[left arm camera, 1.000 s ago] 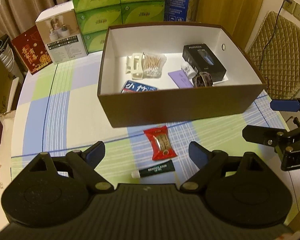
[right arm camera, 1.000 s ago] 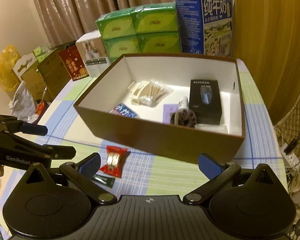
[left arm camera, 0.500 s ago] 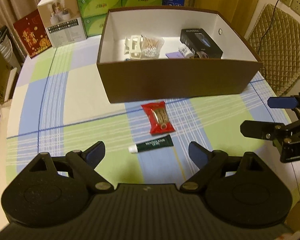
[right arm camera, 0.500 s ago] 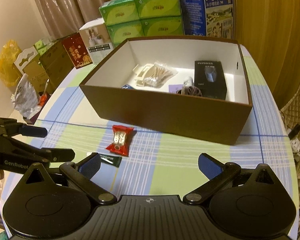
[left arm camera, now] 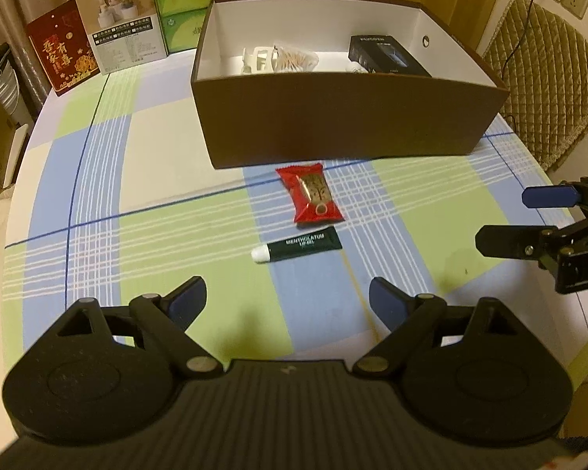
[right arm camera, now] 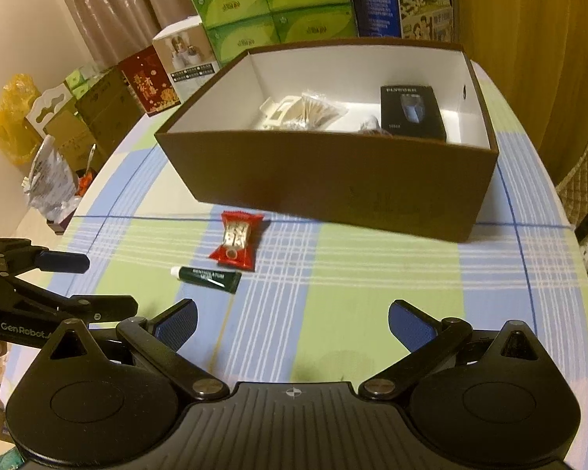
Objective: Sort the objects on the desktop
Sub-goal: 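Withdraw both grippers from the box toward the lip gel and red candy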
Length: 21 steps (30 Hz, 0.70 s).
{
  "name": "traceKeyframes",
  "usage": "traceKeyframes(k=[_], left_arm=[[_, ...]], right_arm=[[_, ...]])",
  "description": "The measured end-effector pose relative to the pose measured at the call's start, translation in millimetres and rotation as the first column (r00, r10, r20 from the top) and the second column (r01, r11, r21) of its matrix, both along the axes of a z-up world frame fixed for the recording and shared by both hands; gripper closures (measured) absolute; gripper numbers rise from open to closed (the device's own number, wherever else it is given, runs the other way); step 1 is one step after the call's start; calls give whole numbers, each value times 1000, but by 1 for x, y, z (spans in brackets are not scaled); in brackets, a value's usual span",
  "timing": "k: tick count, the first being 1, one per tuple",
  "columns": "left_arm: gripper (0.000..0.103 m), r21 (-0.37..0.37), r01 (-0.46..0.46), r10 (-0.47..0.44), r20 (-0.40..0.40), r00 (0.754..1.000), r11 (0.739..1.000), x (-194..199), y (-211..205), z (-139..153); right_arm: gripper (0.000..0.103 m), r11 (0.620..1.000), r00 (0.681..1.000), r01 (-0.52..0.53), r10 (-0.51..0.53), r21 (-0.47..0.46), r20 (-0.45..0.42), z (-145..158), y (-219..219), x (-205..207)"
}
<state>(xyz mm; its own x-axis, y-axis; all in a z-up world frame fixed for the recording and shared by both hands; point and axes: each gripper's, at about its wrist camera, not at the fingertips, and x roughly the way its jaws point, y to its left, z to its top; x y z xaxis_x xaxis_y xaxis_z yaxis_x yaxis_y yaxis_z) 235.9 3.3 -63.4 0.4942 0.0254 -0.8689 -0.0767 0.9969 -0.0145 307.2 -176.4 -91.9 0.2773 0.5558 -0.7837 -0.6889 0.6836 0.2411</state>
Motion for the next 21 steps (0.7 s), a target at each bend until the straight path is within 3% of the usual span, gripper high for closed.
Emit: traceKeyframes(k=[16, 21], left_arm=[[16, 6, 27, -27, 2, 1000, 1000, -6, 0, -13], [20, 10, 44, -44, 4, 999, 999, -4, 2, -18]], right_arm=[[2, 999, 998, 47, -48, -16, -45, -16, -14, -2], [2, 998, 997, 60, -61, -21, -52, -21, -16, -1]])
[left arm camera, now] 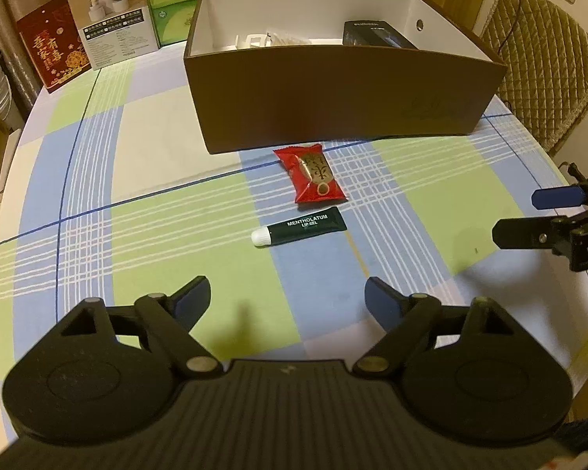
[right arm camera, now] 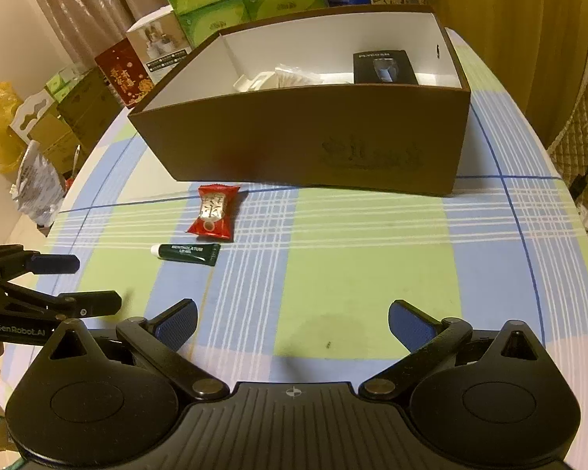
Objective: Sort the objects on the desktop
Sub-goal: 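Withdraw both grippers from the box toward the lip gel and red candy, then grasp the green lip gel tube with the left gripper while right approaches the red candy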
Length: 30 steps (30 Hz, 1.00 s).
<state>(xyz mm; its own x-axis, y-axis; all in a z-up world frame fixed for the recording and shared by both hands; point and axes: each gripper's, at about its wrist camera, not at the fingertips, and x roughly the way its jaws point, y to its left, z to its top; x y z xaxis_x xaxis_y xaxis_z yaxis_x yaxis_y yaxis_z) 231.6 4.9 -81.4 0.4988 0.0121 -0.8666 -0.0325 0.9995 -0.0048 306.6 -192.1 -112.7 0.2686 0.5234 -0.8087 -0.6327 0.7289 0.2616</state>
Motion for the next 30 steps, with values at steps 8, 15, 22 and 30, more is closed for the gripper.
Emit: traceKeyframes(k=[8, 15, 22, 30], left_arm=[[21, 20, 54, -54, 3, 999, 998, 8, 1, -12], [28, 26, 134, -134, -5, 991, 991, 23, 4, -27], [32, 70, 313, -313, -16, 950, 947, 45, 3, -42], [42, 77, 446, -443, -51, 895, 892, 66, 7, -55]], right_arm=[[2, 999, 999, 38, -39, -22, -13, -9, -6, 7], [2, 996, 996, 83, -85, -42, -32, -17, -14, 14], [2, 989, 990, 132, -135, -61, -48, -23, -25, 19], [2, 978, 978, 195, -200, -78, -63, -25, -40, 22]])
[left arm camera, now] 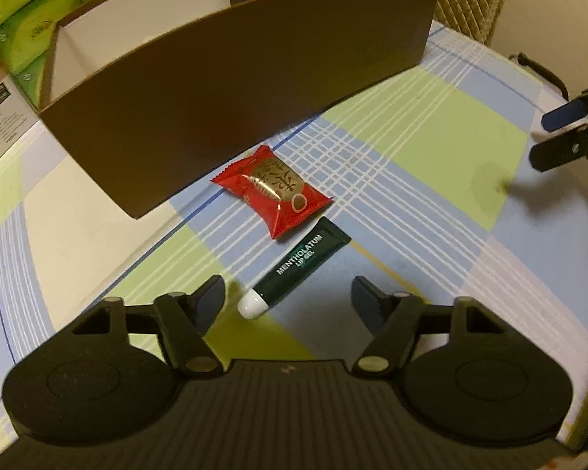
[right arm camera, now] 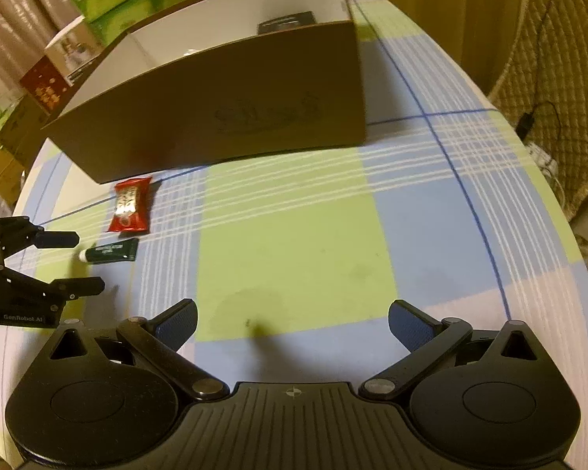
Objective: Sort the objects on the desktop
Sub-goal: 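Grasp the green lip gel tube with the left gripper while right approaches the red candy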
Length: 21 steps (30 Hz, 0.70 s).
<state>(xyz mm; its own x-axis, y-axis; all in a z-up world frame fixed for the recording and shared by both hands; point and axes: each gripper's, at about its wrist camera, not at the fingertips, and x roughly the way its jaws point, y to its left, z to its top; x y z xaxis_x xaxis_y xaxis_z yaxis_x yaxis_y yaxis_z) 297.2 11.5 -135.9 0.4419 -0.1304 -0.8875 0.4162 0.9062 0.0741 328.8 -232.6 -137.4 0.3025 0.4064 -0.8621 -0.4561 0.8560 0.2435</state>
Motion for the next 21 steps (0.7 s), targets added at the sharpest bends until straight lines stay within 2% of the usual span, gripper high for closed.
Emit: traceKeyframes(k=[7, 9, 11, 21], left_arm=[[72, -45, -5, 3, -46, 999, 999, 3, 4, -2], [86, -64, -7, 4, -56, 998, 998, 1, 4, -2], [90, -76, -15, 10, -62, 998, 997, -2, 4, -1], [91, -111, -108, 99, -80, 992, 988, -34, 12, 2]], right_arm=[[2, 1000, 1000, 20, -20, -6, -7, -1, -3, 0], [2, 1000, 1000, 14, -14, -7, -6, 0, -2, -1], [2, 1000, 1000, 7, -7, -6, -6, 0, 0, -2], [2, 999, 999, -43, 43, 2, -8, -2, 11, -7]])
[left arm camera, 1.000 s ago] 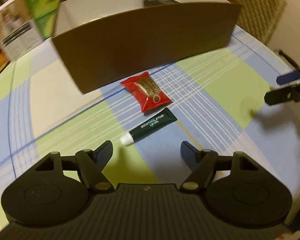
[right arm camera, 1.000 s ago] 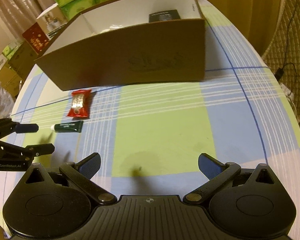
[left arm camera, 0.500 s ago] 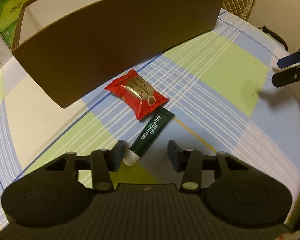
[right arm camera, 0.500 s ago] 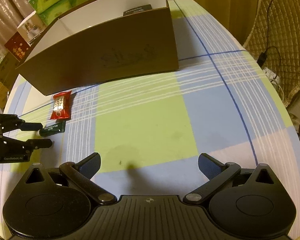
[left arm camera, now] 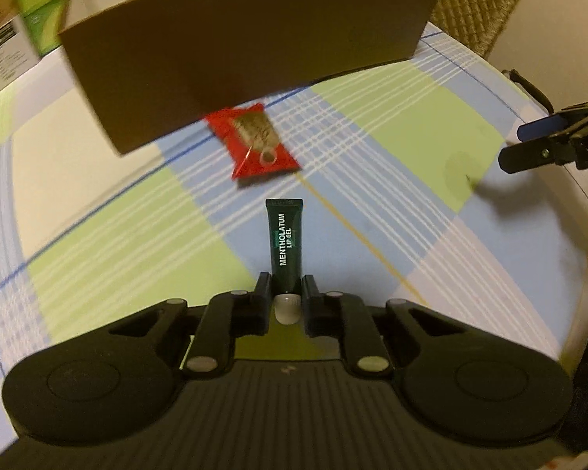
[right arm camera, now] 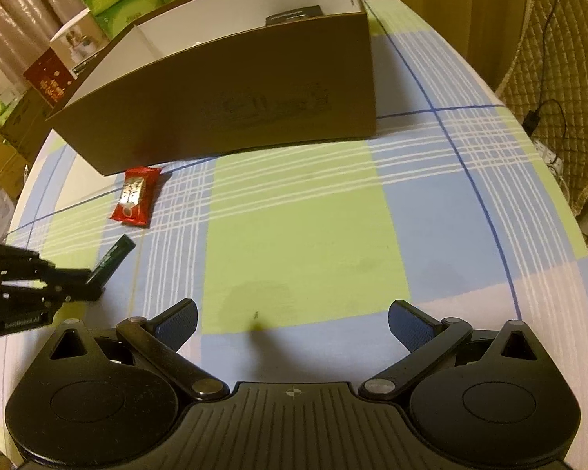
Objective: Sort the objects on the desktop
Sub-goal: 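Grasp the green lip gel tube with the left gripper while right approaches the red candy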
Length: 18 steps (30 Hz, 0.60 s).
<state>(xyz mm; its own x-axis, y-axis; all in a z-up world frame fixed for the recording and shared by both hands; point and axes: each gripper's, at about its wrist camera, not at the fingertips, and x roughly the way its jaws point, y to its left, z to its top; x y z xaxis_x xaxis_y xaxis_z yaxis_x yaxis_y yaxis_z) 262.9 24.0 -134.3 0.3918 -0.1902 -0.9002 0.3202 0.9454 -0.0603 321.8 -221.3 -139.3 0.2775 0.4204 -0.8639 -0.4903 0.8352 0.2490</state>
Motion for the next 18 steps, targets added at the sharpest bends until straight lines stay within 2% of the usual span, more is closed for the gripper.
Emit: traceKeyframes(k=[5, 11, 14, 18], left_arm=[[91, 10, -172, 172, 8, 985, 985, -19, 18, 2], [91, 41, -342, 341, 23, 940, 939, -23, 40, 4], [91, 39, -386, 385, 28, 922, 922, -19, 45, 3], [87, 49, -393, 392, 41, 919, 918, -10, 44, 3]], right_arm=[[2, 999, 999, -38, 38, 7, -10, -5, 12, -2], [2, 994, 994, -105, 105, 19, 16, -8, 38, -6], [2, 989, 989, -143, 142, 29, 38, -6, 54, -7], [2, 979, 978, -200, 196, 42, 76, -5, 81, -6]])
